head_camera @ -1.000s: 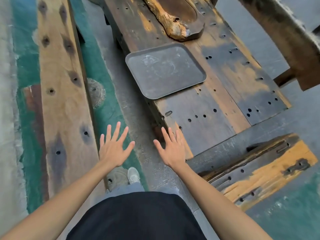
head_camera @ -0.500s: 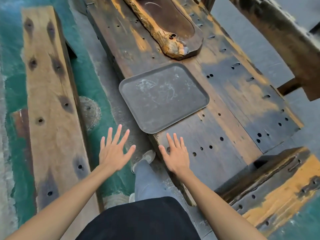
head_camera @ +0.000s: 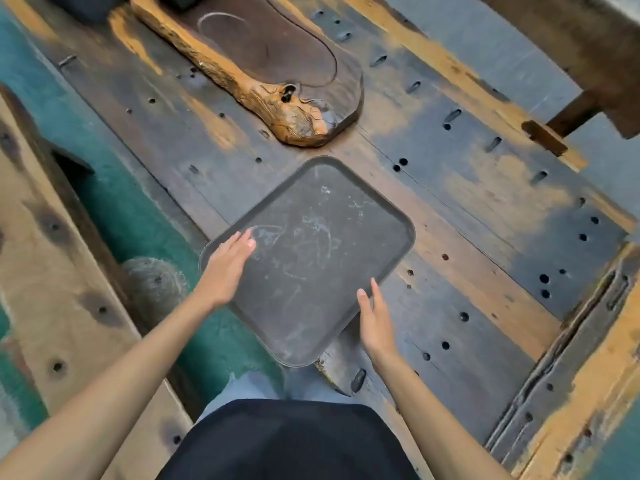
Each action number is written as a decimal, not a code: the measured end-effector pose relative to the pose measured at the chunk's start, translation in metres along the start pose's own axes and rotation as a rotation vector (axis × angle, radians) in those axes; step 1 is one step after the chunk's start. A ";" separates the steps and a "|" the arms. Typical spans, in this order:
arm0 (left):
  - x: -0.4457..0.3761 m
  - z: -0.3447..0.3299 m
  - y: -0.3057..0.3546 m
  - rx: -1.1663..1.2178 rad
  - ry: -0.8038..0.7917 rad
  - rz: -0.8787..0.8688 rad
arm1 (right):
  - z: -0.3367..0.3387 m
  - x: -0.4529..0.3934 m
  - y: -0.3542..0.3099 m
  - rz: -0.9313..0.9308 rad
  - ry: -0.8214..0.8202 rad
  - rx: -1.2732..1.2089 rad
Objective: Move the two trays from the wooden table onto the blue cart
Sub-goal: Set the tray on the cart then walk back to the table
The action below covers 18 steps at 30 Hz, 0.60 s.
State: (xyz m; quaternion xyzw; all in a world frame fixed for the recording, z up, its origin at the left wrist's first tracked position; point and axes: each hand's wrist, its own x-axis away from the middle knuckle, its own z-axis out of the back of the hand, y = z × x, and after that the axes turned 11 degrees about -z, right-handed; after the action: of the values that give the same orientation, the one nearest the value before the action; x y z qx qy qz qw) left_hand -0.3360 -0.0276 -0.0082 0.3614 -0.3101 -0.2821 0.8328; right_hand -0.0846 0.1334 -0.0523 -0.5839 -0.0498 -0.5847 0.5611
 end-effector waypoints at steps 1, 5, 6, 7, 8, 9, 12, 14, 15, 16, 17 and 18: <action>-0.016 0.006 0.003 0.075 -0.013 0.030 | 0.002 -0.001 -0.003 -0.055 0.021 -0.088; -0.077 0.028 0.013 0.304 -0.081 0.132 | 0.008 -0.012 -0.013 -0.246 0.056 -0.365; -0.092 0.032 0.015 0.337 -0.092 0.153 | 0.008 -0.015 -0.016 -0.282 0.047 -0.416; -0.106 0.035 0.015 0.353 -0.094 0.177 | 0.008 -0.018 -0.019 -0.310 0.040 -0.466; -0.120 0.038 0.015 0.358 -0.093 0.202 | 0.007 -0.021 -0.022 -0.334 0.042 -0.515; -0.132 0.041 0.013 0.362 -0.093 0.231 | 0.005 -0.023 -0.025 -0.354 0.054 -0.561; -0.166 0.050 0.005 0.401 -0.177 0.323 | -0.001 -0.025 -0.035 -0.393 0.082 -0.718; -0.182 0.055 0.000 0.430 -0.260 0.385 | -0.004 -0.025 -0.040 -0.407 0.117 -0.833; -0.190 0.057 -0.001 0.441 -0.303 0.406 | -0.006 -0.025 -0.042 -0.409 0.137 -0.876; -0.196 0.060 -0.004 0.452 -0.341 0.429 | -0.007 -0.025 -0.043 -0.412 0.158 -0.913; -0.201 0.062 -0.006 0.466 -0.371 0.452 | -0.008 -0.025 -0.042 -0.415 0.177 -0.939; -0.207 0.065 -0.010 0.479 -0.395 0.474 | -0.008 -0.024 -0.041 -0.417 0.186 -0.959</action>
State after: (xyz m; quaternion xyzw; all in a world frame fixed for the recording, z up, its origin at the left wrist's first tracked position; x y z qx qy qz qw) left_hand -0.5191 0.0825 -0.0450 0.4026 -0.5963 -0.0655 0.6914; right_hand -0.1261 0.1573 -0.0486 -0.6984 0.1579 -0.6901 0.1051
